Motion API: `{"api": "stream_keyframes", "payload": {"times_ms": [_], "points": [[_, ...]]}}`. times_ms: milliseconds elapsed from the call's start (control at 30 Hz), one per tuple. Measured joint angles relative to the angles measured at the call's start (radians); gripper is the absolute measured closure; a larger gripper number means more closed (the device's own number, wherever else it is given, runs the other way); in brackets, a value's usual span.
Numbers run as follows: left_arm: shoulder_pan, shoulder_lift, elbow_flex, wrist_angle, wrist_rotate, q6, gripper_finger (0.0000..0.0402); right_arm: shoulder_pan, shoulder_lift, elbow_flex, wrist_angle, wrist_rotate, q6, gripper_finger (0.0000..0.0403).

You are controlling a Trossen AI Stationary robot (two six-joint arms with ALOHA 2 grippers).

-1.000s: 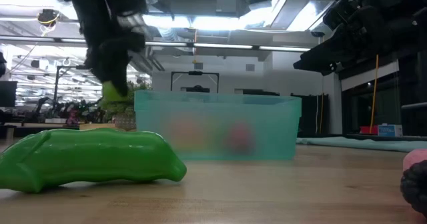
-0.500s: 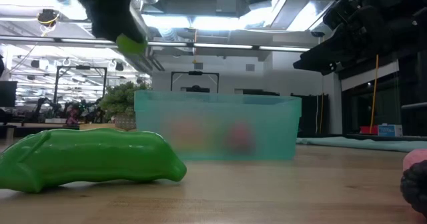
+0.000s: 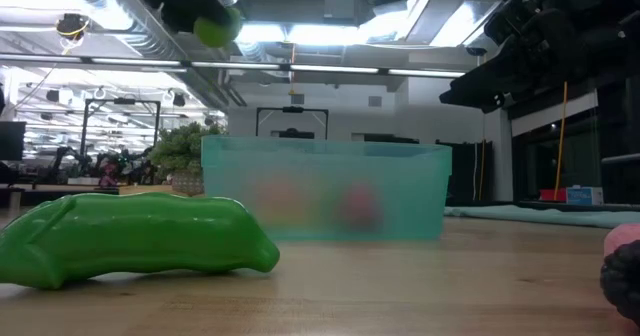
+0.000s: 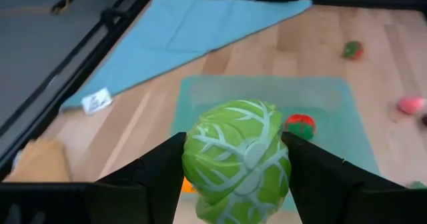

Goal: Pick and placing Produce into tupperware
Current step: Put the cabbage into the bin

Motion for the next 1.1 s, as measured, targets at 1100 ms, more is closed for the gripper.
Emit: {"api": "stream_keyframes", "payload": {"times_ms": [1100], "points": [[0.098,0.278,-0.001,0.434,0.282,0.186,0.0176,0.002,0.0,0.0,0.0,0.0,0.008,0.0182]]}}
